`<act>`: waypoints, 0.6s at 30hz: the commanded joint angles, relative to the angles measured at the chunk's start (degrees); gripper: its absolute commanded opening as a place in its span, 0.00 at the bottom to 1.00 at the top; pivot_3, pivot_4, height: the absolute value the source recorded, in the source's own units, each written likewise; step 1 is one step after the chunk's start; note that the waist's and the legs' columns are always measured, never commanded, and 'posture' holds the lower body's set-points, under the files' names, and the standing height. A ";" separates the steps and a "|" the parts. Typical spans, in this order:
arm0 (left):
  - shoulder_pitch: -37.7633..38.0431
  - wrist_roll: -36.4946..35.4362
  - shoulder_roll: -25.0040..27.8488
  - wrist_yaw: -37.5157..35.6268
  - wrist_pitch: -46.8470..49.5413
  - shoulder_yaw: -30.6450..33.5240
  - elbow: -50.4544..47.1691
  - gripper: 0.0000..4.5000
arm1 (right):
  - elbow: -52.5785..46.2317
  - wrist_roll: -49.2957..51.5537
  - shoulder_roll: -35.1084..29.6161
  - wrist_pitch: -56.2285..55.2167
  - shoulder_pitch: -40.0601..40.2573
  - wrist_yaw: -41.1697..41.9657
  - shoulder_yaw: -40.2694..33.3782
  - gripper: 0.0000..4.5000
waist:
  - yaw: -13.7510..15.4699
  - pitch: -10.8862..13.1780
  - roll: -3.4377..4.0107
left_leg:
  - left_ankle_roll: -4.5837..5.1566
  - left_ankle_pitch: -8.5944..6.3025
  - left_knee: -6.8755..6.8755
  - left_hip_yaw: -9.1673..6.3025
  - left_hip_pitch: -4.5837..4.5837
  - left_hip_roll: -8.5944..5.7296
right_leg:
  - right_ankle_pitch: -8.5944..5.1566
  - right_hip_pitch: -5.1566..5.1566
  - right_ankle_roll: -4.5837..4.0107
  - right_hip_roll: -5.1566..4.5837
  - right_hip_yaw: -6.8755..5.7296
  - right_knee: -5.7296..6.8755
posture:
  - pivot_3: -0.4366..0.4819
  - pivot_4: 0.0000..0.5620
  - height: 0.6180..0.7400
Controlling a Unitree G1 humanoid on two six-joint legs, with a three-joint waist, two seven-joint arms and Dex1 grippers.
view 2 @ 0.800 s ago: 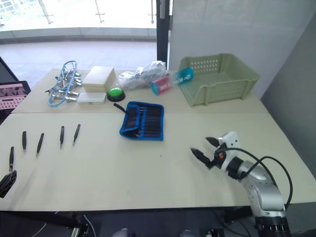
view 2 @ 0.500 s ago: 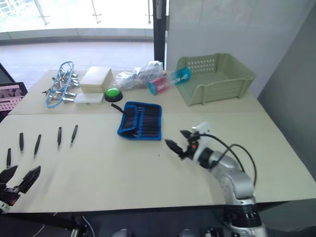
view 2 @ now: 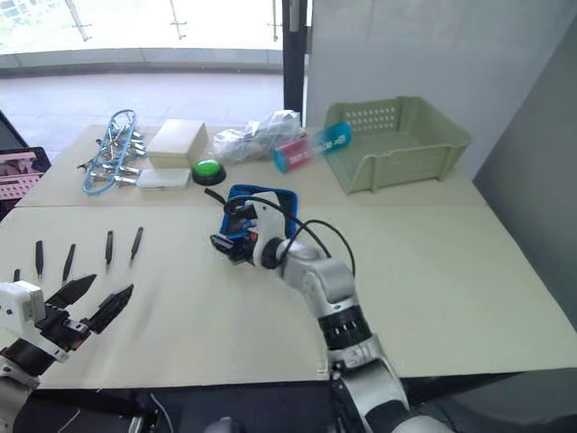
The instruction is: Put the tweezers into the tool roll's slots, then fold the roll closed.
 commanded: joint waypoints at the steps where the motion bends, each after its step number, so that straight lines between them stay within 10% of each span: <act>1: -0.30 -0.80 1.34 -0.59 0.40 0.11 -2.25 1.00 | 3.88 -1.45 3.82 -1.71 -4.03 -0.92 0.02 1.00 | -0.13 0.01 0.01 | 0.00 0.00 0.00 0.01 0.00 0.00 | 0.00 -0.01 0.00 0.00 0.00 -0.01 | 0.48 0.27 0.81; 18: -0.72 -0.47 0.97 -0.74 -0.03 -0.53 -2.08 1.00 | 22.08 0.92 10.38 -8.60 -13.66 -1.87 -4.14 1.00 | -0.72 0.01 0.02 | 0.00 0.00 -0.03 0.01 -0.06 0.00 | 0.00 -0.08 0.00 0.00 0.00 0.00 | 0.48 0.27 0.81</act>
